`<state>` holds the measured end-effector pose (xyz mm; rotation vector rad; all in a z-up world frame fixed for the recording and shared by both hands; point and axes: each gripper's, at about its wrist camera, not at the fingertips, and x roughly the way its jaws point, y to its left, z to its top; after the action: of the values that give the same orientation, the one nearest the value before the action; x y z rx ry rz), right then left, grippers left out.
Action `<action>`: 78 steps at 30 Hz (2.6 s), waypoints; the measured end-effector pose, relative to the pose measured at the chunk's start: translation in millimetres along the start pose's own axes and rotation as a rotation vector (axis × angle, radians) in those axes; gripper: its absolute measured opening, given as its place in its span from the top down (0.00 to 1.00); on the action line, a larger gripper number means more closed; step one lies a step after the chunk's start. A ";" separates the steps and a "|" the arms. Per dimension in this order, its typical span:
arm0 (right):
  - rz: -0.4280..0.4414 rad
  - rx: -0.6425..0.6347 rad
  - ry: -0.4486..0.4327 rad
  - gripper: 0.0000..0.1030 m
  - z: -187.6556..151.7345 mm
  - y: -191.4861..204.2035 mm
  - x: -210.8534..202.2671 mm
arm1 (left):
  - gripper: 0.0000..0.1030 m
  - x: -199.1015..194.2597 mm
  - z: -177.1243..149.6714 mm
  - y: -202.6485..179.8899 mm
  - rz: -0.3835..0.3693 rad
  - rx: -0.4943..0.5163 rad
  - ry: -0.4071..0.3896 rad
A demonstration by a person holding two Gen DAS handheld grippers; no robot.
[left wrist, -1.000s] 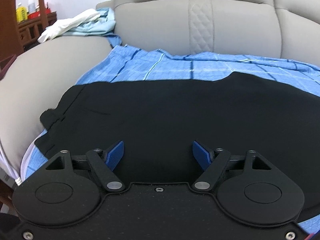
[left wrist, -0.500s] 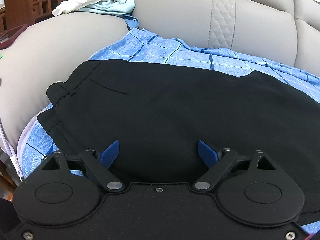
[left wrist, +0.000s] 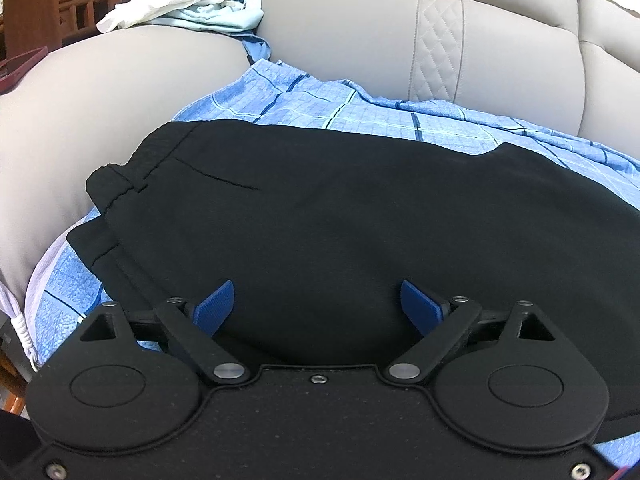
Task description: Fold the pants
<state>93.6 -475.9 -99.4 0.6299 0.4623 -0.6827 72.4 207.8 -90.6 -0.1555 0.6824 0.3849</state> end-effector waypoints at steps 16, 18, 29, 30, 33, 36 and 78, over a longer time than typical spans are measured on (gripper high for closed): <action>0.159 0.147 0.172 0.43 0.3 -38.7 14.8 | 0.11 -1.0 -1.9 1.1 -0.001 -0.004 -0.008; 0.187 0.164 0.185 0.43 0.6 -41.5 15.6 | 0.11 -1.1 -1.9 1.2 -0.001 -0.004 -0.008; 0.344 0.301 0.300 0.43 1.9 -60.2 24.2 | 0.11 -1.4 -1.6 0.0 0.005 -0.009 -0.012; 0.346 0.307 0.302 0.43 1.5 -60.4 24.4 | 0.11 -1.4 -1.6 0.1 0.006 -0.009 -0.011; 0.342 0.299 0.295 0.40 2.0 -58.3 26.5 | 0.10 -1.6 -1.7 -0.6 0.007 -0.006 -0.011; 0.344 0.294 0.268 0.40 2.7 -52.7 30.5 | 0.10 -1.7 -0.7 -1.3 0.008 -0.008 -0.007; 1.025 -1.164 0.183 0.92 -318.7 300.0 -205.7 | 0.38 -26.0 18.7 39.1 -0.073 -0.050 0.020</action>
<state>102.0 7.6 -96.4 -0.2332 0.5381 0.6402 49.4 241.0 -60.2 -0.2314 0.6846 0.3307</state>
